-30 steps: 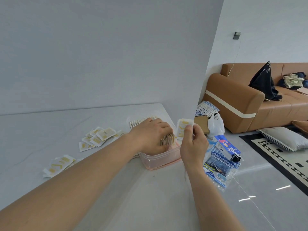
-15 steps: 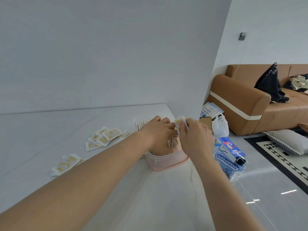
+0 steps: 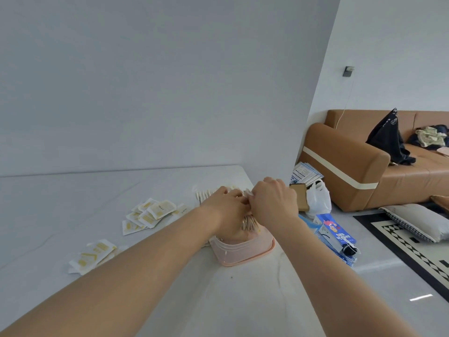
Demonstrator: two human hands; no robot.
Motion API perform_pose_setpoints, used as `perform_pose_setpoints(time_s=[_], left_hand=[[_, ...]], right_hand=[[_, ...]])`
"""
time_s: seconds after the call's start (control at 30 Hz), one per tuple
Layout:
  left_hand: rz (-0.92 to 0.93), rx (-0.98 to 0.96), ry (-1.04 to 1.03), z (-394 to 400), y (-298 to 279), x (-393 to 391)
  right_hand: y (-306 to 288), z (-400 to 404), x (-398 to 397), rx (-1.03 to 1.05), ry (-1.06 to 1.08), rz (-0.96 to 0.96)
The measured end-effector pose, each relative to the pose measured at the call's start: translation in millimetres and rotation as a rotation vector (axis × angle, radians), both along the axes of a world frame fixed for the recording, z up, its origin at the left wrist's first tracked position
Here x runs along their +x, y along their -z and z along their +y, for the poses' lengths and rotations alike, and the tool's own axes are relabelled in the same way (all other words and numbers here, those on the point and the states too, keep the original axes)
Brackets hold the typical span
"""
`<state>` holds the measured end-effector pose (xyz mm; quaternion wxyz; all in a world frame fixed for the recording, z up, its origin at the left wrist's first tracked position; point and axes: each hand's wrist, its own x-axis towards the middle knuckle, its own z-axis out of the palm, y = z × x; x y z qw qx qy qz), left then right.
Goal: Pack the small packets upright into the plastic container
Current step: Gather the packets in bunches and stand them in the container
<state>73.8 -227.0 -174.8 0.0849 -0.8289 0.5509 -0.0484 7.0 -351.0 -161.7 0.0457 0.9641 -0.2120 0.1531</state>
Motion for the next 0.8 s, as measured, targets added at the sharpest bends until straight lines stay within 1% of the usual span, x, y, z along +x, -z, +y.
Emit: perform_pose_setpoints(time_s=[0.13,0.23,0.3,0.47,0.57,0.7,0.8], left_hand=[[0.069,-0.067,-0.041,3.9,-0.8,-7.8],[0.069,-0.045,-0.053,5.4,-2.4,-11.7],[0.044,-0.024,-0.054,6.2,-4.2,-11.5],[0.041,0.009,-0.045,9.3,-7.3,-11.3],[0.051,0.012,-0.064,9.6,-6.1,-11.8],[0.085,0.057,-0.081,8.1,-9.1,-12.2],[0.123,0.070,-0.092,8.4,-12.1,-12.3]], right_hand=[[11.4,-6.1,-2.7,0.128,0.004,-0.020],[15.0,-6.9,-7.6,0.178,-0.022,-0.095],[12.1,-10.7,-8.4,0.192,-0.050,-0.105],[12.6,-16.6,-7.0,0.170,-0.123,-0.076],[14.2,-19.6,-10.8,0.234,-0.147,-0.090],[10.2,-27.5,-15.9,0.220,-0.168,0.022],[8.0,-24.9,-12.9,0.242,-0.144,0.038]])
